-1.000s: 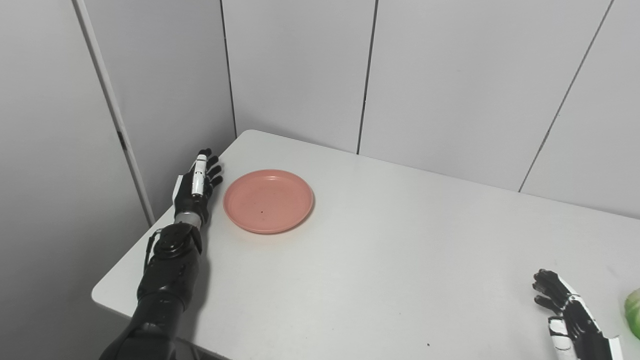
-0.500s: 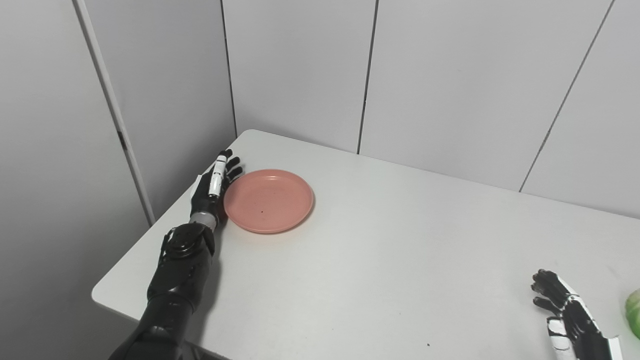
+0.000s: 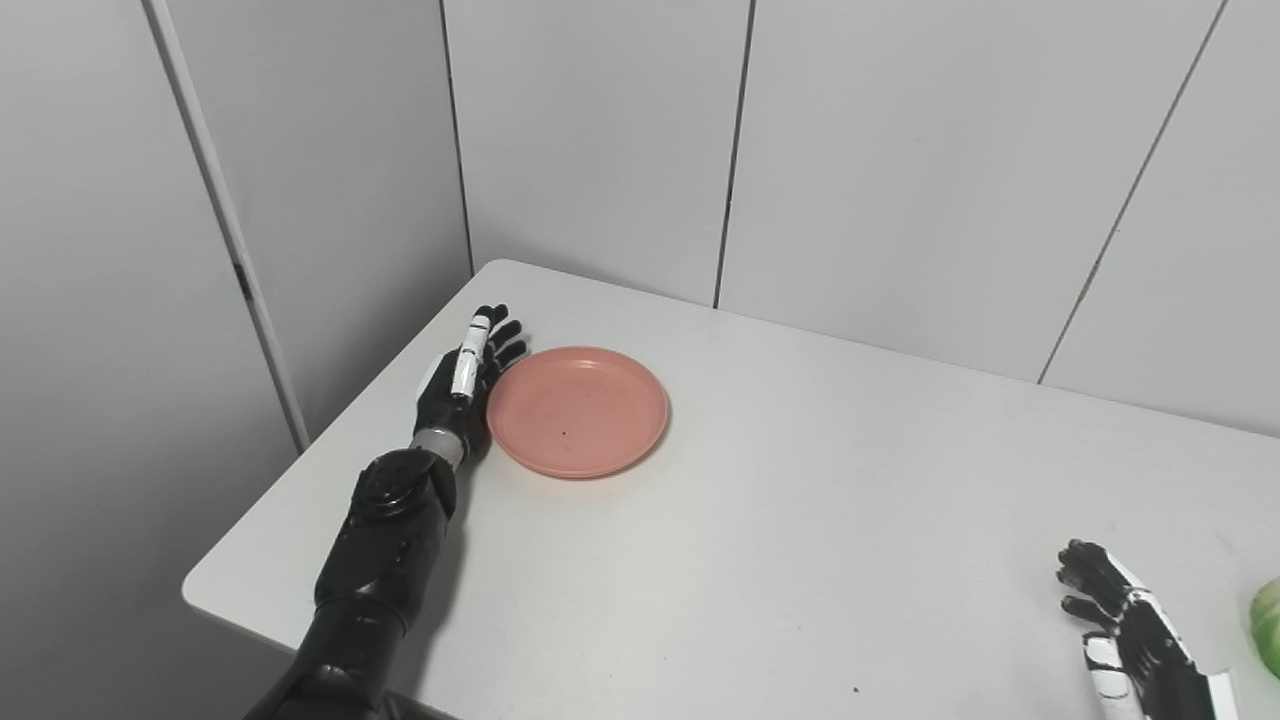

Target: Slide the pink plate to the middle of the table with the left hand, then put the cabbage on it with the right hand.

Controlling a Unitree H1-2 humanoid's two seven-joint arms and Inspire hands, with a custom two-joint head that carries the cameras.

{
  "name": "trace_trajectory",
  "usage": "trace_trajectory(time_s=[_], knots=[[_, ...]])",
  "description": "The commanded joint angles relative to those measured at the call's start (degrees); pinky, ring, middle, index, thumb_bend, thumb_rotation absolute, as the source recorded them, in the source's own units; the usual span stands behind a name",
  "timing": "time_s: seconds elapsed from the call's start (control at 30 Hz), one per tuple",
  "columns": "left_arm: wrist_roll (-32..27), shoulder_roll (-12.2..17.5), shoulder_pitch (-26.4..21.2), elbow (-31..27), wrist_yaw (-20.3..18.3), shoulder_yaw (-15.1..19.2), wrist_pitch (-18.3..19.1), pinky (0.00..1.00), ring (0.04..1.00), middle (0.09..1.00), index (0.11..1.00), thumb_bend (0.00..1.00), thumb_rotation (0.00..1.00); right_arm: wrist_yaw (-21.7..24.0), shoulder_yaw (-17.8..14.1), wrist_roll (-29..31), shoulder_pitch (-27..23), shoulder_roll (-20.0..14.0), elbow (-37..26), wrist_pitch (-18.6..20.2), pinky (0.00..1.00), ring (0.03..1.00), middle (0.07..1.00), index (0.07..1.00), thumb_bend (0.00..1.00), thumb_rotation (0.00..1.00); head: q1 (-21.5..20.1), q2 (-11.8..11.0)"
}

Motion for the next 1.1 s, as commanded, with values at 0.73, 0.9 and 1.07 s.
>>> trace_trajectory(time_s=[0.73, 0.9, 1.07], knots=[[0.4, -7.3, 0.2, -6.7, -3.8, -7.2, 8.6, 0.92, 0.920, 0.931, 0.930, 0.42, 1.00, -1.2, 0.2, -3.8, 0.4, 2.2, 0.1, 4.0, 0.73, 0.791, 0.804, 0.808, 0.33, 1.00, -8.5, 2.8], [0.8, -8.6, 0.7, -8.3, -4.1, -8.6, 9.9, 0.93, 0.934, 0.942, 0.941, 0.42, 1.00, -1.1, 0.5, -4.9, 0.5, 2.6, -0.7, 5.2, 0.73, 0.797, 0.811, 0.811, 0.37, 1.00, -10.1, 3.6], [1.2, -9.4, 1.2, -9.6, -4.3, -10.1, 11.0, 0.92, 0.927, 0.934, 0.934, 0.42, 1.00, -1.2, 0.8, -5.5, 0.4, 3.3, -1.2, 5.7, 0.73, 0.803, 0.815, 0.814, 0.37, 1.00, -11.8, 4.3]])
